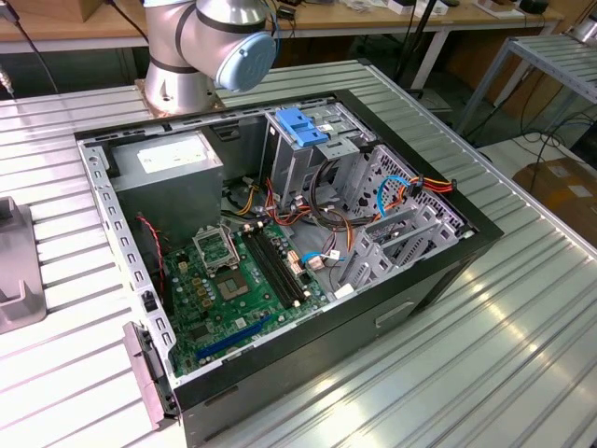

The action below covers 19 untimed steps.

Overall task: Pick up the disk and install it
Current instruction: 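Pick up the disk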

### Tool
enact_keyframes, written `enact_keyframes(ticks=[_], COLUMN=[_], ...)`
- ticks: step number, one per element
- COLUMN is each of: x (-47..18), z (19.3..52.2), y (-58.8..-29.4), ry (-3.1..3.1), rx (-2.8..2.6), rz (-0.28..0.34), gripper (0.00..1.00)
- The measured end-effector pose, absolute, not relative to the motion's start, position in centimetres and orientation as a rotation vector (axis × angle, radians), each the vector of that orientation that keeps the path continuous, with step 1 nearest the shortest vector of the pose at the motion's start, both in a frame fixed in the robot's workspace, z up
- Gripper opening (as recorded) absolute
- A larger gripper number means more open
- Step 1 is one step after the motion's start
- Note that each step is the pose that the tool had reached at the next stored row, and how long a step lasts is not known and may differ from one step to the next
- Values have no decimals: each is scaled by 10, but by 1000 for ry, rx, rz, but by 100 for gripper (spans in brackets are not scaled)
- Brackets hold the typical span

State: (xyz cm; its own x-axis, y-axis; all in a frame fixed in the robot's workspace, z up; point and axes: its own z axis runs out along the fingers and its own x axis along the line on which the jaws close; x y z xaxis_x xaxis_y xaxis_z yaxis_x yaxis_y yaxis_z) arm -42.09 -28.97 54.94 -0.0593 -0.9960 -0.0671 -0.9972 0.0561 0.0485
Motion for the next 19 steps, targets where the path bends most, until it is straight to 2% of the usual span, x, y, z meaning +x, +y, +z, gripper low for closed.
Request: enact_keyframes(ticks=[19], x=[-414], z=[549], y=[-291], ry=[2272], rx=[-2144], rz=[127], gripper=[37])
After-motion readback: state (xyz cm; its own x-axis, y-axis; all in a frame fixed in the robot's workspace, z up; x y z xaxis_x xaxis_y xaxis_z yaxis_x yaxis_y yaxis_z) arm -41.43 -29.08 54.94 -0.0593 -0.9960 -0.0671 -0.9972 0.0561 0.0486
